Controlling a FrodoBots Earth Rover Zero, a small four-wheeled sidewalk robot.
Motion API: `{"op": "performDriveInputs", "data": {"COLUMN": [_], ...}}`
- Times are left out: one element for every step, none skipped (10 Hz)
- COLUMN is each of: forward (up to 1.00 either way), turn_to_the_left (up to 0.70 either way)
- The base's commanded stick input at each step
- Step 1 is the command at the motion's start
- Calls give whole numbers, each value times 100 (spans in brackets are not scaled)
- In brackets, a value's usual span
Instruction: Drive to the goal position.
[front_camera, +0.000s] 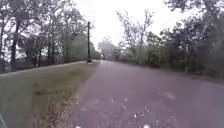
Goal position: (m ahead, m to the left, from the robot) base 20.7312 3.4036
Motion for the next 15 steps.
{"op": "performDriveInputs", "data": {"forward": [70, 70, 70, 70, 70, 70, 70, 70, 69, 64, 63, 63, 63, 63, 63], "turn_to_the_left": [0, 0, 0, 0, 0, 0, 0, 0, 0, 0, 0, 0, 0, 0, 14]}}
